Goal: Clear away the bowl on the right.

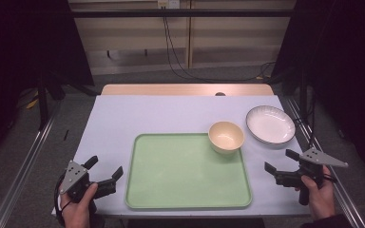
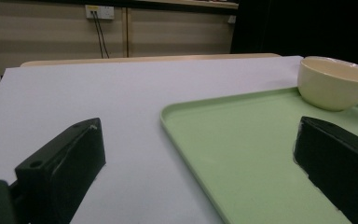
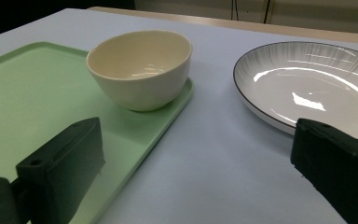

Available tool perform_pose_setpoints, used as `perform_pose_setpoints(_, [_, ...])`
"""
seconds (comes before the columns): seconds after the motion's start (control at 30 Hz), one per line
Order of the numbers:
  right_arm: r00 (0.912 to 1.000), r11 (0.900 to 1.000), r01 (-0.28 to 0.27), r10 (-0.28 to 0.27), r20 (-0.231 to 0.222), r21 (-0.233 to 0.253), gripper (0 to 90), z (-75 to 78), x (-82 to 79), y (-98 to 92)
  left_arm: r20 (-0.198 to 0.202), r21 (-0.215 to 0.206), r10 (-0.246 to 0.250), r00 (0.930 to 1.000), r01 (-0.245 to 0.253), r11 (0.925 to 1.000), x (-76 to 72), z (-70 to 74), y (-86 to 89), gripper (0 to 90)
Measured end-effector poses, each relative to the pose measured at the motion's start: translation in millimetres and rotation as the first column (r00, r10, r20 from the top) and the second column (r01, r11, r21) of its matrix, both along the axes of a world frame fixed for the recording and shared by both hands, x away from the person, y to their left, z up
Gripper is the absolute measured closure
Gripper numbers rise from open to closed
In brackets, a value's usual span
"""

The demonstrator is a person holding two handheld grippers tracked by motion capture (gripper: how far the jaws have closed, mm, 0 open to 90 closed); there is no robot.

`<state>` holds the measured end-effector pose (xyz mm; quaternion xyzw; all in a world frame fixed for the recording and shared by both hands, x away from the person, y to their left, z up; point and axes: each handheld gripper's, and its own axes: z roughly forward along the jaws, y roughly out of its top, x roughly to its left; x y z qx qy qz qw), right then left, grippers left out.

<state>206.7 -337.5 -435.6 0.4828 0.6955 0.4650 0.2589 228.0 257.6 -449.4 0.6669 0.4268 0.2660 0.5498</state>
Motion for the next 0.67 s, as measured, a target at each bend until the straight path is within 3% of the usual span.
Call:
perform_pose_setpoints(0.13, [0.9999, 1.0, 0.009, -0.009, 0.012, 0.014, 2.1, -1.6, -8.0, -3.1, 0.002, -0.006, 0.001, 1.0, -0.001, 1.0, -1.2, 0.0, 1.1, 2.0])
perform_pose_setpoints(0.23, [1.0, 1.0, 0.003, -0.003, 0.008, -0.001, 2.1, -4.5, -12.5, -3.4, 0.005, -0.01, 0.003, 1.0, -0.003, 0.9999, -2.2, 0.0, 1.9, 2.0])
perform_pose_setpoints(0.33, [0.9998, 1.0, -0.008, 0.008, -0.021, -0.021, 2.0, -7.7, -16.2, -3.7, 0.01, -0.01, 0.008, 0.9999, -0.008, 0.9999, -2.9, 0.5, 1.4, 2.0])
perform_pose_setpoints(0.37, [0.9992, 1.0, -0.013, 0.013, -0.037, -0.008, 2.1, -9.3, -16.6, -4.1, 0.01, -0.01, 0.009, 0.9999, -0.009, 0.9999, -2.9, 0.4, 1.3, 2.0])
perform_pose_setpoints(0.43, [0.9991, 1.0, -0.008, 0.009, -0.041, 0.007, 2.0, -10.1, -16.9, -3.3, 0.009, -0.01, 0.006, 0.9999, -0.006, 0.9999, -2.4, 0.3, 1.7, 2.0])
perform_pose_setpoints(0.67, [0.9972, 0.999, -0.043, 0.041, -0.063, -0.032, 1.7, -13.1, -12.7, 2.0, 0.005, 0.01, 0.002, 1.0, -0.002, 0.9999, -1.7, 0.4, 2.9, 2.0])
